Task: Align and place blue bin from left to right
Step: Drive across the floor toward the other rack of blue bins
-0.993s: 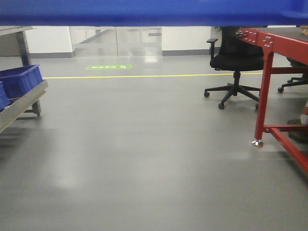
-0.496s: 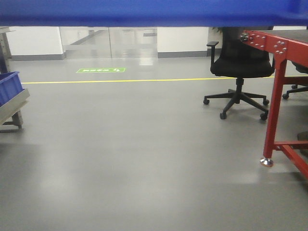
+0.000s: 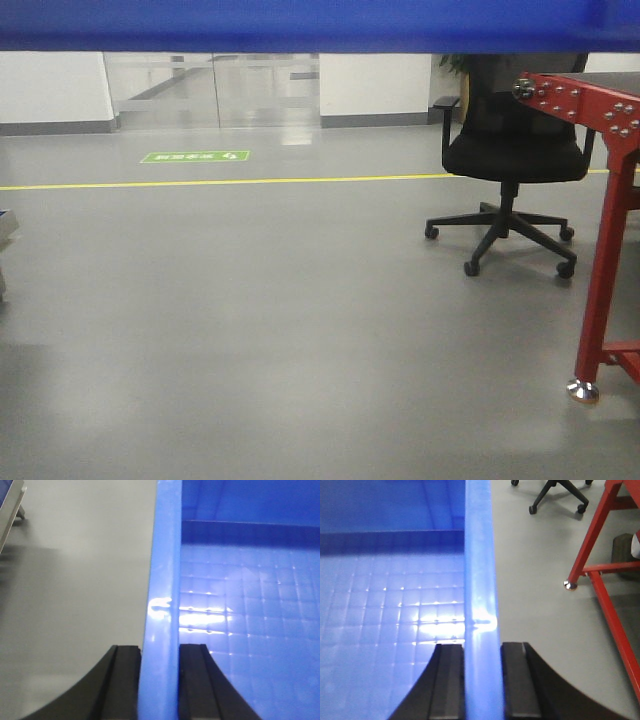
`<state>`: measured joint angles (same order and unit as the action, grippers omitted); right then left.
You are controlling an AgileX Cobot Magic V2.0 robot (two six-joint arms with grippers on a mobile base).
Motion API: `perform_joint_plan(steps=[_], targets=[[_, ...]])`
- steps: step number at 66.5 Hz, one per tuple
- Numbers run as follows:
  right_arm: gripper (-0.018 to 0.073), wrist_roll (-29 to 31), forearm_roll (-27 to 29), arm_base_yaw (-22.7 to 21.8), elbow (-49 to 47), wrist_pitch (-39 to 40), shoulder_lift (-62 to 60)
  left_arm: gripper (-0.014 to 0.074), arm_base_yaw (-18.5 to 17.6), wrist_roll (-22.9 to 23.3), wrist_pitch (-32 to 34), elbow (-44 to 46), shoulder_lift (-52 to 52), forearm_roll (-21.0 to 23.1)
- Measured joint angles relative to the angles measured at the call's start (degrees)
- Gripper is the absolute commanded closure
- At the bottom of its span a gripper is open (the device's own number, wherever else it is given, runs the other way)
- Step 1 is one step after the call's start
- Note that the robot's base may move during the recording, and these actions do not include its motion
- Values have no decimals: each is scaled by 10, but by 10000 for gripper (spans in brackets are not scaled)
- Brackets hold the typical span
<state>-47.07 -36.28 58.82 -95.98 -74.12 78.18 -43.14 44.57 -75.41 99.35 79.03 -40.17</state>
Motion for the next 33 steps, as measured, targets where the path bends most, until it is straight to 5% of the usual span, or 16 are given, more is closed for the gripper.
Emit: perform_joint_plan(steps=[33], targets=[[721,-1,-1,0,0,36,1,707,-1,-2,0,0,0,-32]])
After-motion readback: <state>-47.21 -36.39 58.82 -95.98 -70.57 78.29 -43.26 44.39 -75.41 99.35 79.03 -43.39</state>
